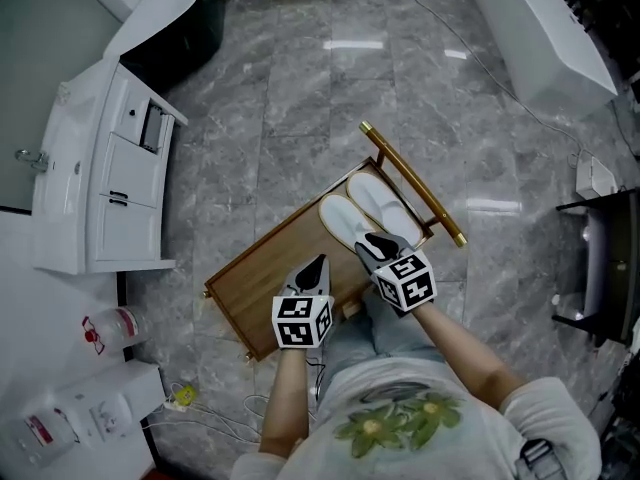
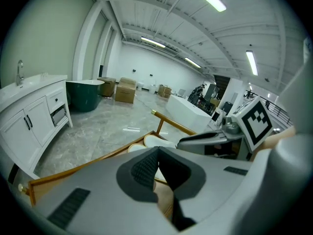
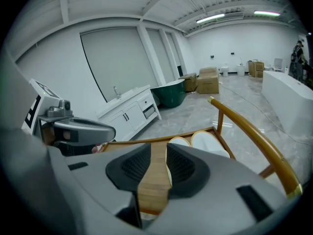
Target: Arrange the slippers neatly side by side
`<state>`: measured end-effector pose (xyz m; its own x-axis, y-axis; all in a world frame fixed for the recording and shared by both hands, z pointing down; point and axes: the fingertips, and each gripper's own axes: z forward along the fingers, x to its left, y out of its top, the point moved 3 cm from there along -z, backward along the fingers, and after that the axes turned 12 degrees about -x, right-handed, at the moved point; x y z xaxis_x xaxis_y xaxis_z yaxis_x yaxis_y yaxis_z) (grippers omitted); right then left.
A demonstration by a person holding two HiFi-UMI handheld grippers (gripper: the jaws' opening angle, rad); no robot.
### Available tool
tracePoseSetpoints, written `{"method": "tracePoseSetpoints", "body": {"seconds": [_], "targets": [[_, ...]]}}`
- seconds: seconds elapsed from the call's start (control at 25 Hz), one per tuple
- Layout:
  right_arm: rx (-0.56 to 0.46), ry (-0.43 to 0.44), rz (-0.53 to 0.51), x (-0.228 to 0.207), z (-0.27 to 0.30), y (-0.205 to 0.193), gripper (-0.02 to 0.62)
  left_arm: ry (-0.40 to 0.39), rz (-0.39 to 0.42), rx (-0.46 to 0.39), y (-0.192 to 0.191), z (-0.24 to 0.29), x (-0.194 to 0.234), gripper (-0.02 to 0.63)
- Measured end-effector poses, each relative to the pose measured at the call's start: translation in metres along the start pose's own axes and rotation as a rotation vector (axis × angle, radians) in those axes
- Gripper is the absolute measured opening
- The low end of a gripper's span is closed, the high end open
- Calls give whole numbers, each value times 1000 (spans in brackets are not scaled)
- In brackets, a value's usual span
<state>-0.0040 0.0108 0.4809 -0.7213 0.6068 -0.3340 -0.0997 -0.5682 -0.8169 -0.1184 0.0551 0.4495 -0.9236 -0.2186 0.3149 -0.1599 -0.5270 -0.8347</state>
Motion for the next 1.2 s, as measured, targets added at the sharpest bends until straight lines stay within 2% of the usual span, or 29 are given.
{"method": "tracePoseSetpoints", "body": {"seconds": [0.24,0.48,0.88,1.2], "targets": [[-63,8,-15,6,-29,20,8,-27,-27,-74,25,-13,-19,15],[-107,38,-43,24,-56,32,6,-56,12,-109,33,-26,-40,15],[-126,50,-68,46,-94,33,5,-97,52,-157,33,-50,-73,15],[-133,55,-93,62,-103,31,5,-104,73,-173,31,-69,-80,15]]}}
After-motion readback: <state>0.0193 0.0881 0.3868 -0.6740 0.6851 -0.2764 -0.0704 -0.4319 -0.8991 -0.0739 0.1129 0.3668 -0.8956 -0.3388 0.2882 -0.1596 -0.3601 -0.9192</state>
